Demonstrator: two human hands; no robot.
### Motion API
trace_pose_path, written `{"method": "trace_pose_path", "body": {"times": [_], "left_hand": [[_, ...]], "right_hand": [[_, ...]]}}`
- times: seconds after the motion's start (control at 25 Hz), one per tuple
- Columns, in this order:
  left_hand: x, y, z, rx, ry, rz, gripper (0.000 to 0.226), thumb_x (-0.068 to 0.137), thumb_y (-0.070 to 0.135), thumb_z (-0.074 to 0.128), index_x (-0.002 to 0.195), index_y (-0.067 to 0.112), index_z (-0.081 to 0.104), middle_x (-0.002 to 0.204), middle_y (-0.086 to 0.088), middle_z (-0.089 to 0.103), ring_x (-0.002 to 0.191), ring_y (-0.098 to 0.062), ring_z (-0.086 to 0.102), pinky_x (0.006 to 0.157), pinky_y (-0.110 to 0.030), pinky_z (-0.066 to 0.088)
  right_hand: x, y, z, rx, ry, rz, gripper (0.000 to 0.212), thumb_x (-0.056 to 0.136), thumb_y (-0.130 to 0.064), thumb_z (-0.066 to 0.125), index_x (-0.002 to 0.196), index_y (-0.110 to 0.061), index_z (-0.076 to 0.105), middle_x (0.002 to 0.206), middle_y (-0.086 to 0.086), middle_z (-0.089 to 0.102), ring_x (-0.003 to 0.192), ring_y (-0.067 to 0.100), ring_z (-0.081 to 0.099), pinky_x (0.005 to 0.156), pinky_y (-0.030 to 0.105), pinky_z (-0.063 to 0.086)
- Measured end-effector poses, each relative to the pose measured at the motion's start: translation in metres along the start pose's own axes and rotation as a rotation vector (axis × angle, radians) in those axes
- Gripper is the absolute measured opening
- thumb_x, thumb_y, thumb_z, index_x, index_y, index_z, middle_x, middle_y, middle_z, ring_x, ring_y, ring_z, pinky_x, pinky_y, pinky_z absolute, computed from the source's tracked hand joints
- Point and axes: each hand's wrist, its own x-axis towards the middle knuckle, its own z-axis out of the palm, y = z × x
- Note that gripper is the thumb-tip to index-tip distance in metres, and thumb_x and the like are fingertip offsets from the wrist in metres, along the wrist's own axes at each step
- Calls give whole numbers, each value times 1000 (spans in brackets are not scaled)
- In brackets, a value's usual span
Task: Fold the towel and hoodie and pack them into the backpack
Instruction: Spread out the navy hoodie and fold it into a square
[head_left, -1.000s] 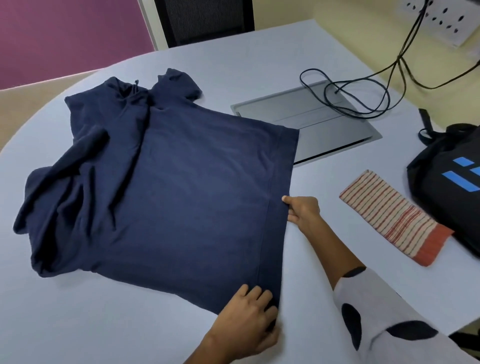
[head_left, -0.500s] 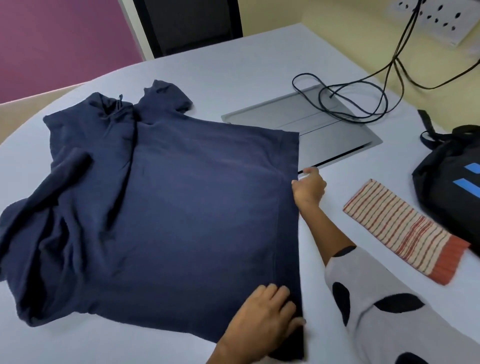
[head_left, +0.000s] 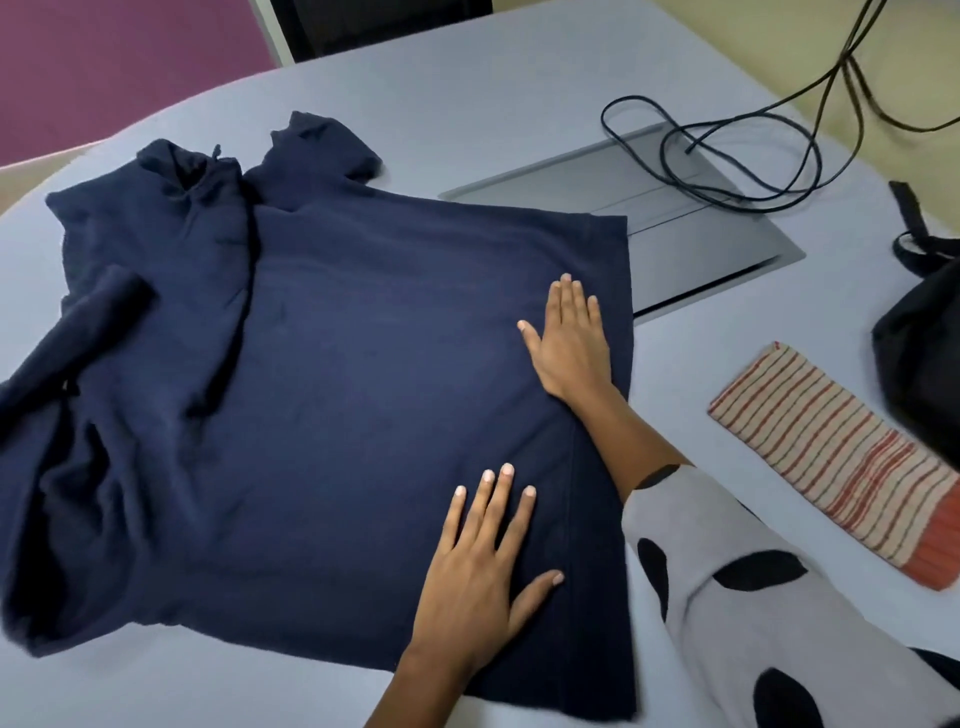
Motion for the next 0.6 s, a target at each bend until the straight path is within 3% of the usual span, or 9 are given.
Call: {"method": "trace_pose_path", "body": {"times": [0.24, 0.4, 0.6], "left_hand": [[45, 26, 9, -62, -7, 74, 69, 94, 61, 32, 148, 18, 30, 158, -8, 17, 147, -22, 13, 115, -42, 12], [50, 14, 9, -33, 12, 146, 68, 95, 59, 32, 147, 16, 33, 157, -9, 22, 145, -21, 18, 115, -41, 15], [52, 6, 10, -7, 15, 202, 67, 95, 58, 34, 146, 15, 34, 156, -10, 24, 145, -22, 20, 117, -40, 14]], "right_hand": [[18, 65, -13, -71, -6, 38, 74, 100, -52, 21, 151, -1, 5, 160, 15, 2, 148, 25, 0, 120, 42, 0], [3, 36, -16, -72, 38, 119, 72, 100, -50, 24, 150, 0, 11, 159, 20, 7, 147, 32, 1, 119, 47, -1], [-31, 22, 1, -40, 52, 59, 79, 95, -63, 20, 152, -10, 12, 160, 13, 7, 148, 28, 2, 120, 44, 0]]}}
